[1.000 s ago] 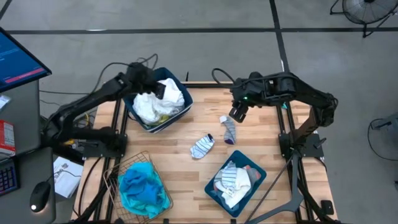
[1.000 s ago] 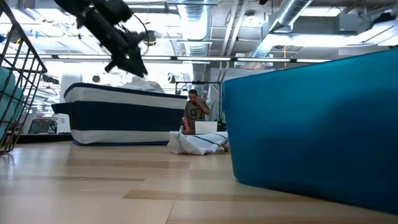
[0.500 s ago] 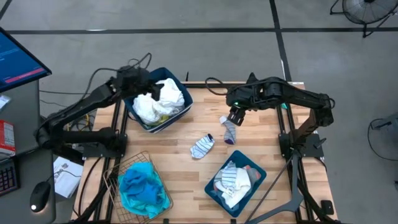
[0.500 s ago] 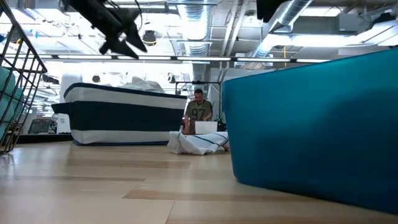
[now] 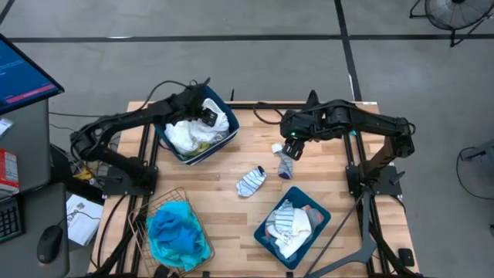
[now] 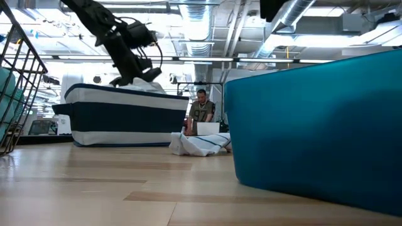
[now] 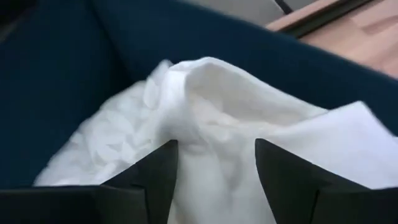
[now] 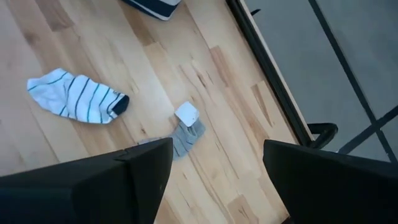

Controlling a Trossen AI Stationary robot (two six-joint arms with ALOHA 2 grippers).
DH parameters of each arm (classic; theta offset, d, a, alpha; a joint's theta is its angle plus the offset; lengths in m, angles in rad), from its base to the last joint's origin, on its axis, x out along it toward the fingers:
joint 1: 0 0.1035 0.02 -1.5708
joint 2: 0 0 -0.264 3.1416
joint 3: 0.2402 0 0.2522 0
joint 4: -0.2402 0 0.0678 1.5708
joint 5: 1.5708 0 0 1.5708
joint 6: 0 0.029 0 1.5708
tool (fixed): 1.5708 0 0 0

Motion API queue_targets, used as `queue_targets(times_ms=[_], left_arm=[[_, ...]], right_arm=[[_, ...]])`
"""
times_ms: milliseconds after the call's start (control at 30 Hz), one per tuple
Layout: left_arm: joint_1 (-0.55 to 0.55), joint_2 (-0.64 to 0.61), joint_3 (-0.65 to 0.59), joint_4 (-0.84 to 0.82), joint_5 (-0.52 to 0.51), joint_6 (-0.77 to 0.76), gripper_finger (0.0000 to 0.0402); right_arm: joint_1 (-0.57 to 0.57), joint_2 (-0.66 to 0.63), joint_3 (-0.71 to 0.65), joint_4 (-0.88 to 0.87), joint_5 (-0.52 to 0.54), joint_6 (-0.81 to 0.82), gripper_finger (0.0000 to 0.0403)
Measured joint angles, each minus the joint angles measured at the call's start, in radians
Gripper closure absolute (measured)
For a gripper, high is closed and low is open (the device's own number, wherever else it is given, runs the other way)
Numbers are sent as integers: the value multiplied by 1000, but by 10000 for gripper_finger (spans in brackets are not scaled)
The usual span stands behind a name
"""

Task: Pick & Place Cloths
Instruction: Put the white short into the wire basket

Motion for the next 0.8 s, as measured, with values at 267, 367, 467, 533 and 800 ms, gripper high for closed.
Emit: queue_targets(times_ms=[267,367,467,533,800], left_arm=[[-23,-19,10,7,75,-23,358],[-25,-60,10,13,81,-18,391],[-25,-125,10,11,117,-25,399],[-38,-198,20,13,149,-39,400],[-157,-597,71,20,548,-145,401]], right_arm=[[44,0,0,0,-2,23,159],[53,0,0,0,-1,29,159],[58,0,0,0,0,29,159],[58,0,0,0,0,30,159],[58,0,0,0,2,30,159]])
